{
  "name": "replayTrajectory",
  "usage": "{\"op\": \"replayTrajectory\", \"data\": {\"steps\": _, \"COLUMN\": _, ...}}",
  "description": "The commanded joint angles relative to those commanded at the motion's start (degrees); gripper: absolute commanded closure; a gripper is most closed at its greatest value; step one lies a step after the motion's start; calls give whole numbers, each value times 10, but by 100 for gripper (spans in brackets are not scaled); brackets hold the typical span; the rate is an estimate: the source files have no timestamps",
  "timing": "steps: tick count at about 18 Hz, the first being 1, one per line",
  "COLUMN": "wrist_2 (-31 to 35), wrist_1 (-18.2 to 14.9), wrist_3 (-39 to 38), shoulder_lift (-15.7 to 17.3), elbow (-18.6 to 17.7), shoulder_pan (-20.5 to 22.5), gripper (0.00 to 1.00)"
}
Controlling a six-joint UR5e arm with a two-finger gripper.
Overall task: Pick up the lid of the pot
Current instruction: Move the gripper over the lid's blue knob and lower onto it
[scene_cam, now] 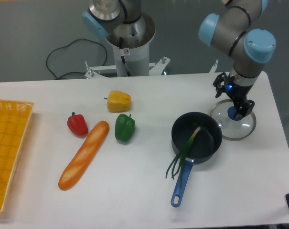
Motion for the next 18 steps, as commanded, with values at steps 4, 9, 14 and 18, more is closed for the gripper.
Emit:
{"op": "replayTrajectory", "data": {"steps": 4, "wrist_2": 5, "wrist_1": 1, "wrist_3": 74, "shoulder_lift": -16, "elbow": 4, "shoulder_pan": 1, "gripper": 0}}
{"op": "replayTrajectory", "data": {"steps": 9, "wrist_2": 7, "wrist_1": 18, "wrist_3": 41, "shoulder_lift": -24, "elbow": -3, "shoulder_pan": 1, "gripper": 0}}
{"op": "replayTrajectory", "data": {"steps": 14, "wrist_2": 44, "wrist_1": 23, "wrist_3": 48, "shoulder_lift": -34, "elbow": 5, "shoulder_pan": 0, "gripper": 0}}
{"op": "replayTrajectory", "data": {"steps": 18, "wrist_2": 69, "wrist_1": 36, "wrist_3": 69, "shoulder_lift": -46, "elbow": 10, "shoulder_pan": -1, "gripper": 0}}
